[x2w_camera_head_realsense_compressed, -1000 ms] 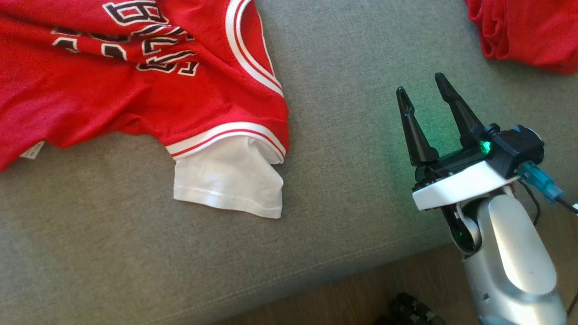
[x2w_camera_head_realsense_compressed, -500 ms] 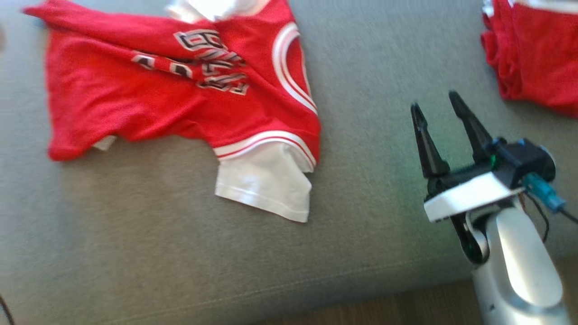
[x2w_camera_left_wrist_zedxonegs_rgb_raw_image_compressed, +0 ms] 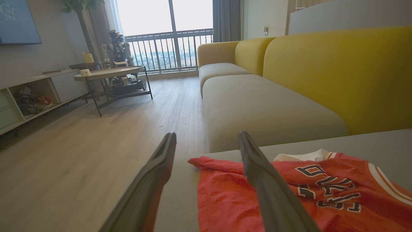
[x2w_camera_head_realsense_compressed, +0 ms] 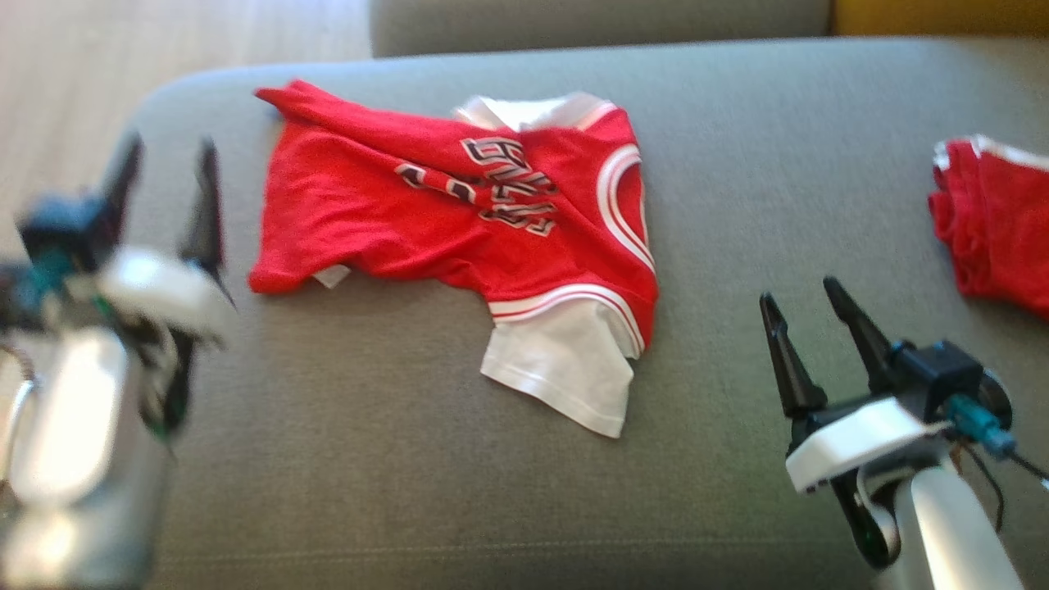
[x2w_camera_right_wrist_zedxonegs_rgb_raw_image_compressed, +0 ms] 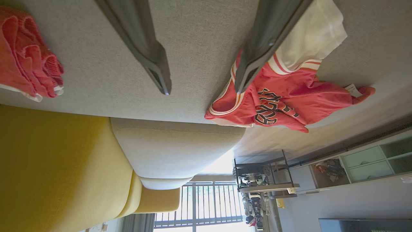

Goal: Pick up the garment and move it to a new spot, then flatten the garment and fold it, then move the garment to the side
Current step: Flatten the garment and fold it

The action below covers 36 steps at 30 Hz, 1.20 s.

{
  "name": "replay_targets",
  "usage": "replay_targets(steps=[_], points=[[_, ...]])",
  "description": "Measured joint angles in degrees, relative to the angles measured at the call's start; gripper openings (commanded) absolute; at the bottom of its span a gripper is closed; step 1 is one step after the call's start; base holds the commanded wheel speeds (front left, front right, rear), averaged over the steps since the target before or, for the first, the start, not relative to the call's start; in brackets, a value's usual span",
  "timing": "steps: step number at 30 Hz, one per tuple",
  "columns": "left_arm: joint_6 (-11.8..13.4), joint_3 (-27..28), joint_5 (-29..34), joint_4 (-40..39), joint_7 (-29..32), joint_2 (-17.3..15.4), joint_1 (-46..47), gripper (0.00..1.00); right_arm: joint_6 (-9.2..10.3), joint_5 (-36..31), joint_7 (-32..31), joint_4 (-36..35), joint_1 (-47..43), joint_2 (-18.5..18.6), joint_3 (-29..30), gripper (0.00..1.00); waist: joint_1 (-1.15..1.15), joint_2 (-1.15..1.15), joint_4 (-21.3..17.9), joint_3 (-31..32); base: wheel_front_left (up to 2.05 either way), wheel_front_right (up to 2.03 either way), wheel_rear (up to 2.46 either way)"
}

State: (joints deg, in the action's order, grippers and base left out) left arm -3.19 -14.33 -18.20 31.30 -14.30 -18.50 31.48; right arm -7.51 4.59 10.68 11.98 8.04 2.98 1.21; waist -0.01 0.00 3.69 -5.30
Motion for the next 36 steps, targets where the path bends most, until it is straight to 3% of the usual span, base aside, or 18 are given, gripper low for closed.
replay_targets(steps=[8,16,25,36], points=[[5.05,0.64,-2.68,-14.97,-0.01,2.9,-20.41,1.0,0.0,1.35,-0.6,-0.43,-3.42,-0.01,-1.47,1.0,0.0,0.0,2.65,4.14,0.0,0.0,0.0],[8.11,1.92,-1.53,-22.49,-0.01,5.78,-29.77,1.0,0.0,2.58,-0.59,0.33,-5.27,-0.01,-2.32,1.0,0.0,0.0,2.83,4.76,0.0,0.0,0.0],[7.14,2.12,-0.01,-23.87,-0.01,6.88,-30.08,1.0,0.0,6.97,-3.82,3.96,-5.16,-0.01,-7.73,1.0,0.0,0.0,4.05,3.14,0.0,0.0,0.0],[5.13,2.23,1.53,-22.53,-0.01,9.28,-28.82,1.0,0.0,15.48,-7.16,17.74,1.59,0.03,-13.73,1.0,0.01,0.0,8.44,0.56,0.0,0.0,0.0]])
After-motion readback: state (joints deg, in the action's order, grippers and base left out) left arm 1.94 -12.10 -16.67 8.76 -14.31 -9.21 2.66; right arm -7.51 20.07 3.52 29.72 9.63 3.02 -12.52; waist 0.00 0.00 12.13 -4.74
